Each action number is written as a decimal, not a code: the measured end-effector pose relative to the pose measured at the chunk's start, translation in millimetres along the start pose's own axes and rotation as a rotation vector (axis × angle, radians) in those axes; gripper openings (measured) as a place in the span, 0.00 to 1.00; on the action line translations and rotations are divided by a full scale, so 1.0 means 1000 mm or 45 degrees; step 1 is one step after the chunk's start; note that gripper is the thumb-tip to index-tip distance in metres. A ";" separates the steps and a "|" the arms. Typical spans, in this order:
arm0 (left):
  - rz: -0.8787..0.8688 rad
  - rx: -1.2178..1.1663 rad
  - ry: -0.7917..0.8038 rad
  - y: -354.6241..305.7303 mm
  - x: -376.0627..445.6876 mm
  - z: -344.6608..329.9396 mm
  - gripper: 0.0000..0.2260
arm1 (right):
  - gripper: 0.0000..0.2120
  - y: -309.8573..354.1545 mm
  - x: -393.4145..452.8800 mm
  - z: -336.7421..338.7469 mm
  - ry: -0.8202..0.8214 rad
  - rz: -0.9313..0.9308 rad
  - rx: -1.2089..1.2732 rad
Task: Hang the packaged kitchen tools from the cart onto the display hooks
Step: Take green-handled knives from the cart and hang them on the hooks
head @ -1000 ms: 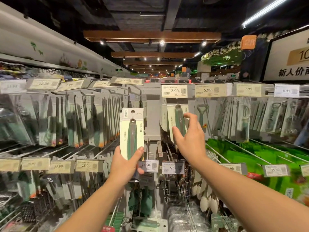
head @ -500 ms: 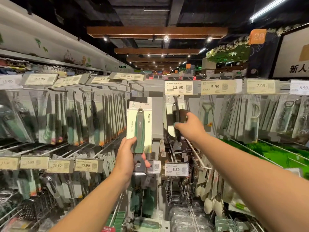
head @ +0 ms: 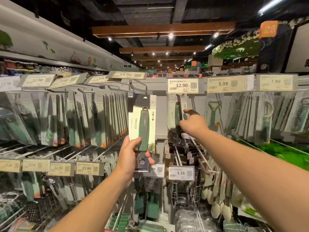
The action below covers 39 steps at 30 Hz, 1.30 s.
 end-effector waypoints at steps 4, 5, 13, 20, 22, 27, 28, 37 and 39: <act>-0.001 -0.029 -0.031 0.004 0.005 -0.009 0.09 | 0.09 0.021 -0.033 -0.004 -0.202 0.171 0.009; -0.009 -0.017 -0.044 0.006 0.007 -0.011 0.09 | 0.08 0.028 -0.043 -0.006 -0.202 0.201 0.105; -0.137 0.438 0.030 0.021 0.005 -0.027 0.38 | 0.26 0.050 -0.099 -0.031 -0.018 0.299 0.224; -0.161 0.339 0.021 0.028 -0.009 -0.027 0.39 | 0.17 0.030 -0.108 -0.014 -0.144 0.218 0.232; -0.174 0.381 -0.022 0.027 -0.009 -0.025 0.28 | 0.17 0.023 -0.109 -0.009 -0.183 0.203 0.189; -0.050 0.377 -0.012 0.025 -0.009 -0.015 0.15 | 0.18 0.006 -0.112 0.001 -0.334 0.324 -0.058; -0.047 0.379 -0.024 0.023 -0.010 -0.013 0.14 | 0.17 0.004 -0.113 0.003 -0.360 0.349 -0.104; -0.022 0.318 -0.031 0.012 -0.014 -0.012 0.09 | 0.22 -0.007 -0.094 0.017 -0.449 0.296 -0.259; -0.006 0.283 -0.019 0.010 -0.013 -0.012 0.09 | 0.24 -0.009 -0.085 0.017 -0.418 0.255 -0.278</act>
Point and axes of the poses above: each hand's wrist, its own x-axis towards the middle knuckle, its own z-axis out of the back of the hand, y = z × x, the point moved 3 cm from there along x, towards the middle knuckle, and after that the axes turned 12 degrees about -x, right-handed, at the moved point
